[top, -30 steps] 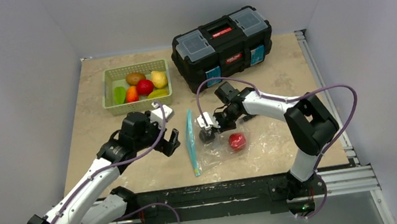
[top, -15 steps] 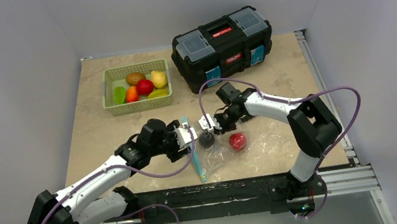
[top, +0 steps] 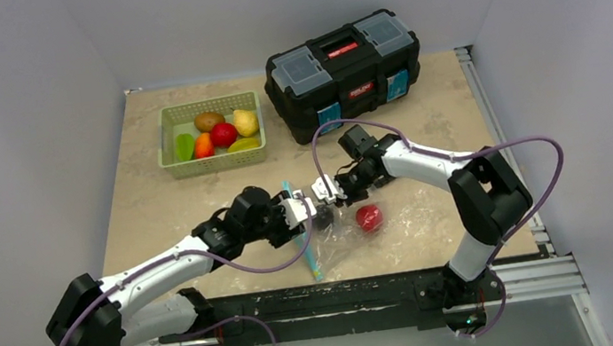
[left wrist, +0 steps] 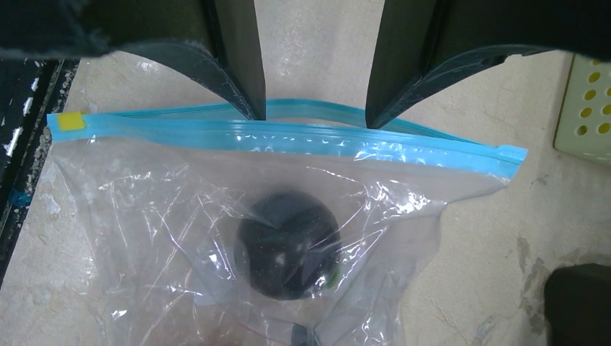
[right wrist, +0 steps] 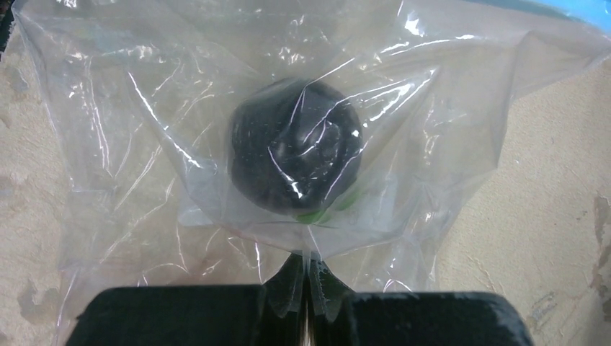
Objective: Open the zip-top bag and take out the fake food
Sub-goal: Pick up the fake fruit from the zipper food storage bag.
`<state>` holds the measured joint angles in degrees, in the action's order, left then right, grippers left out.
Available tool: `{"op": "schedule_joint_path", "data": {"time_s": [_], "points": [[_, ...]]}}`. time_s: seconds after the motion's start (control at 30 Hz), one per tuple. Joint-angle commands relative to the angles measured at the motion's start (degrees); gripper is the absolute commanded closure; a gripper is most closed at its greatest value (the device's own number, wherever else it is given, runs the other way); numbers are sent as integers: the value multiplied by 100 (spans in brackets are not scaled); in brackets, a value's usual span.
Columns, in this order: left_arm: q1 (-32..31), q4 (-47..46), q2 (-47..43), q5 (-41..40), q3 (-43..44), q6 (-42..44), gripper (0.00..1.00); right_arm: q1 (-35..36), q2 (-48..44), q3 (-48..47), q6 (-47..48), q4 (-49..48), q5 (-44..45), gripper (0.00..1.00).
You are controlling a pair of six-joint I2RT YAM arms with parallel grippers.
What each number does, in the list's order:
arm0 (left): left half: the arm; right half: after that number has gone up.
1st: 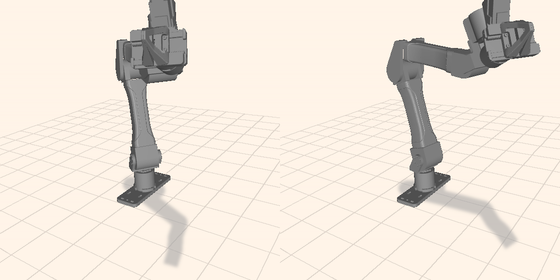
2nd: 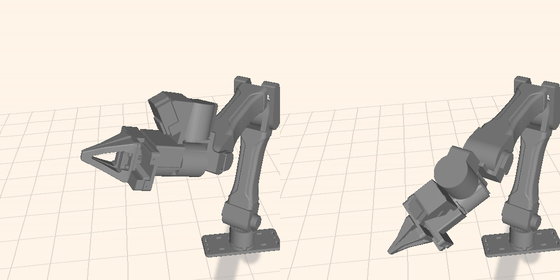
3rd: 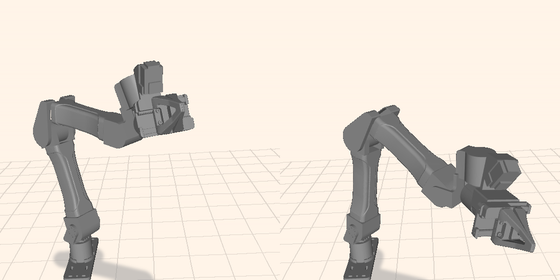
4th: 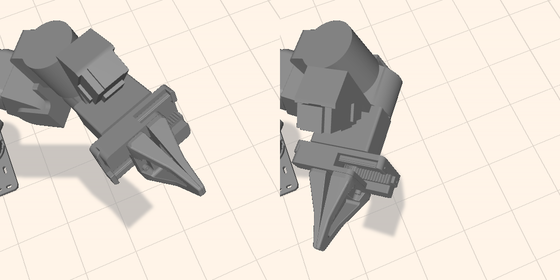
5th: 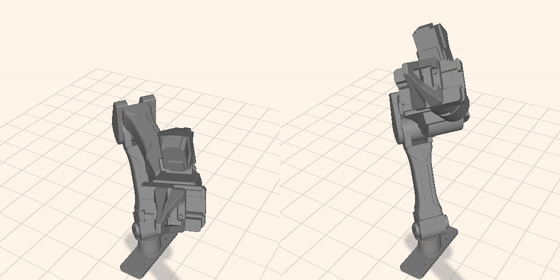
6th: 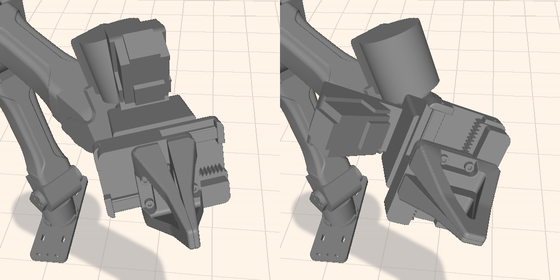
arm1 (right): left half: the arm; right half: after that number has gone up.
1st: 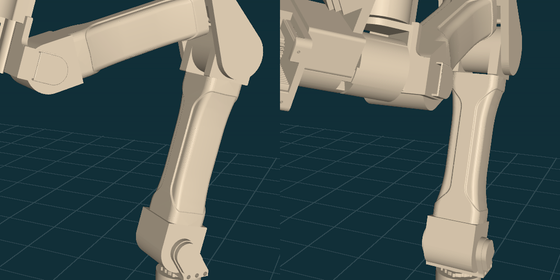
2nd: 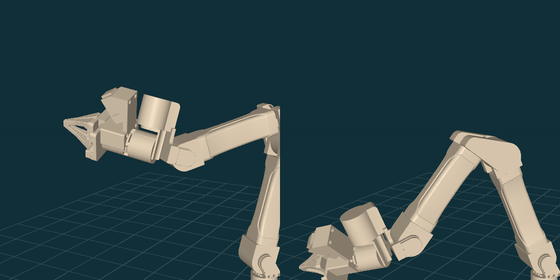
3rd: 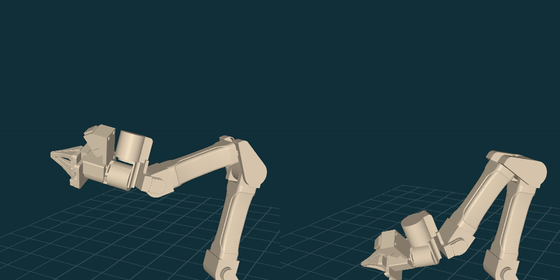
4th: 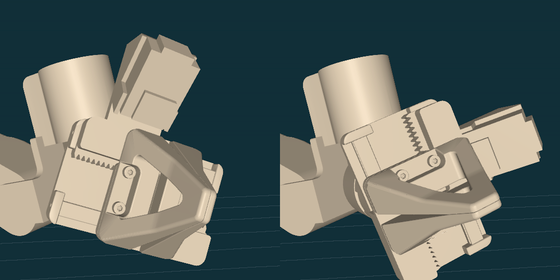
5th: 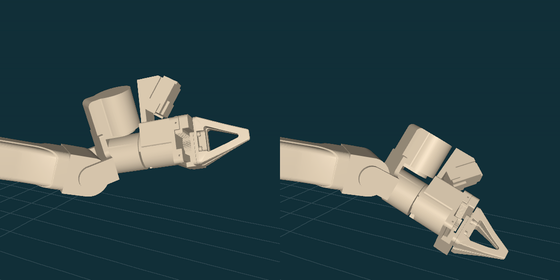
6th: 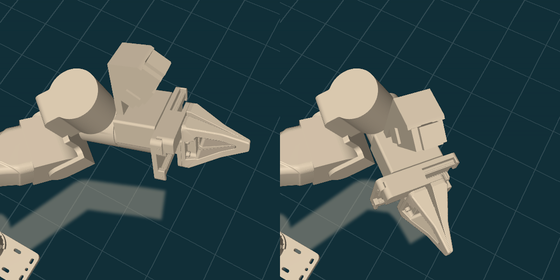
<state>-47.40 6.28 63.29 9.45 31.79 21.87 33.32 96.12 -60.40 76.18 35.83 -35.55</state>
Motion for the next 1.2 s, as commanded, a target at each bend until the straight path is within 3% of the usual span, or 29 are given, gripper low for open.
{"op": "schedule_joint_path", "data": {"time_s": [0.0,0.4,0.73,0.93,1.17], "points": [[-236,-496,63,-354,188,-317,48,-81,-266,73,225,108,-173,100],[-729,-1504,254,-772,-463,-1286,48,-203,-268,116,441,222,-187,100],[-859,-3709,424,-910,-1518,-1688,27,-212,-189,75,450,319,-266,100],[-859,-4911,1100,-916,-1539,-1600,21,-209,-130,30,444,391,-459,100],[-862,-5610,1891,-864,-1289,-1638,15,-195,-66,-48,251,372,-539,100]]}}
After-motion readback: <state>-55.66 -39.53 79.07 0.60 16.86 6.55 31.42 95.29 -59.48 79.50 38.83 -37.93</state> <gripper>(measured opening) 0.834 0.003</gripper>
